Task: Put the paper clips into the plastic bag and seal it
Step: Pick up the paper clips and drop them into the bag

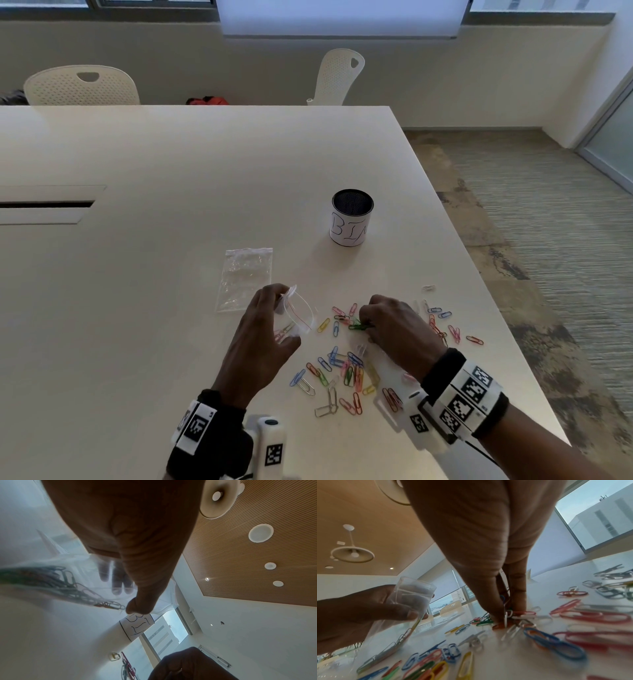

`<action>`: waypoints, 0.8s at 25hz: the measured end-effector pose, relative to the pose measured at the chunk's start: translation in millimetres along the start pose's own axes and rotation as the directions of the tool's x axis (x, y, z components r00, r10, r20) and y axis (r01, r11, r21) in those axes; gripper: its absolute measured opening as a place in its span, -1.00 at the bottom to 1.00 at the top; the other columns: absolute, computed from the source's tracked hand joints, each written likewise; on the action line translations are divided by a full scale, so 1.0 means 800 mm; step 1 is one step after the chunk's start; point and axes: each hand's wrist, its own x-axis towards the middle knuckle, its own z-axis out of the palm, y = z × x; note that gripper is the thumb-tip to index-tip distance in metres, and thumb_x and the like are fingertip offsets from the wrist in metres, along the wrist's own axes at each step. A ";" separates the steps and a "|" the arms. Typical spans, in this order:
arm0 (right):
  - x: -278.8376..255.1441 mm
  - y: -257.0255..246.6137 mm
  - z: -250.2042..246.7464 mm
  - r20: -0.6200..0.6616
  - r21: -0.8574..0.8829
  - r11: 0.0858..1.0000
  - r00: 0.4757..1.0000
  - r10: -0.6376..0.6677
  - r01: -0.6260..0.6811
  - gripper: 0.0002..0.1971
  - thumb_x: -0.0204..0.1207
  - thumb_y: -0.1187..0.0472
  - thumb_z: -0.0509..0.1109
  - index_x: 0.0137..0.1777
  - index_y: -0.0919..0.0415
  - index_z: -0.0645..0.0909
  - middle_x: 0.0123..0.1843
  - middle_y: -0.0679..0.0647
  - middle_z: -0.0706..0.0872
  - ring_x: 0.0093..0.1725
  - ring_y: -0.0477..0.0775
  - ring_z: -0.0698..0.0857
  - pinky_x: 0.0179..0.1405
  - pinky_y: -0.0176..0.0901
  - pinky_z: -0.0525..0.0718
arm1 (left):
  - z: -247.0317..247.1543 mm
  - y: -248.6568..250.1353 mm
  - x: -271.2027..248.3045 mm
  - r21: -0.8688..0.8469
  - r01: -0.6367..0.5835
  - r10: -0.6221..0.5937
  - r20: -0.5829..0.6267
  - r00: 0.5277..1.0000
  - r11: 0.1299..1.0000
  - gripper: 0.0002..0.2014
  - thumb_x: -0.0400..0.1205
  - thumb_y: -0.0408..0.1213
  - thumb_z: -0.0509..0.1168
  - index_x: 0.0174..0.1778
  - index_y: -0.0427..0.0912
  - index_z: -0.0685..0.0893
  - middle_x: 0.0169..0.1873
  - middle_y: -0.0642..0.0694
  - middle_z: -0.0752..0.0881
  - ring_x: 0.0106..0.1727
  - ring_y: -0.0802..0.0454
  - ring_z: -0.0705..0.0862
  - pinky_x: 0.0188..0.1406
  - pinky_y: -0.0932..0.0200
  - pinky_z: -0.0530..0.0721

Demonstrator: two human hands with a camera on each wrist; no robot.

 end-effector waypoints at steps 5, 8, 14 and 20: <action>0.011 0.012 -0.005 -0.002 0.069 0.996 0.999 0.049 -0.049 -0.84 0.63 0.39 0.44 -0.05 0.21 0.85 -0.10 0.06 0.82 -0.22 -0.09 0.77 -0.35 -0.58 0.56 | -0.001 0.003 -0.001 0.009 -0.016 0.016 -0.022 1.000 1.000 -0.32 0.47 -0.32 0.62 0.45 0.01 0.46 0.22 0.05 0.60 0.24 0.07 0.63 0.20 0.16 0.73; 0.016 0.027 -0.017 0.005 0.289 0.948 0.991 0.136 -0.132 -0.88 0.50 0.39 0.60 -0.04 0.19 0.89 -0.08 0.02 0.90 -0.17 -0.11 0.85 -0.10 -0.45 0.79 | -0.001 0.004 -0.003 0.009 -0.013 0.013 -0.035 0.999 1.000 -0.32 0.47 -0.31 0.62 0.45 0.00 0.46 0.23 0.06 0.60 0.24 0.08 0.62 0.22 0.15 0.73; 0.011 0.028 -0.047 0.098 0.722 0.650 0.965 0.245 -0.238 -0.91 0.47 0.39 0.64 -0.06 0.25 0.88 -0.15 0.14 0.92 -0.07 0.12 0.90 0.02 -0.14 0.87 | 0.000 0.005 -0.003 0.023 -0.026 0.027 -0.055 0.998 0.999 -0.32 0.47 -0.31 0.62 0.45 0.01 0.46 0.21 0.08 0.59 0.22 0.11 0.62 0.21 0.16 0.73; 0.025 -0.045 -0.063 0.034 0.896 0.434 0.988 0.151 -0.097 -0.85 0.48 0.40 0.62 0.04 0.35 0.84 -0.11 0.22 0.92 -0.09 0.11 0.89 0.02 -0.17 0.84 | 0.002 0.002 -0.005 0.016 -0.033 0.034 -0.042 0.999 0.999 -0.32 0.47 -0.29 0.61 0.45 0.03 0.45 0.21 0.10 0.59 0.19 0.13 0.61 0.18 0.19 0.72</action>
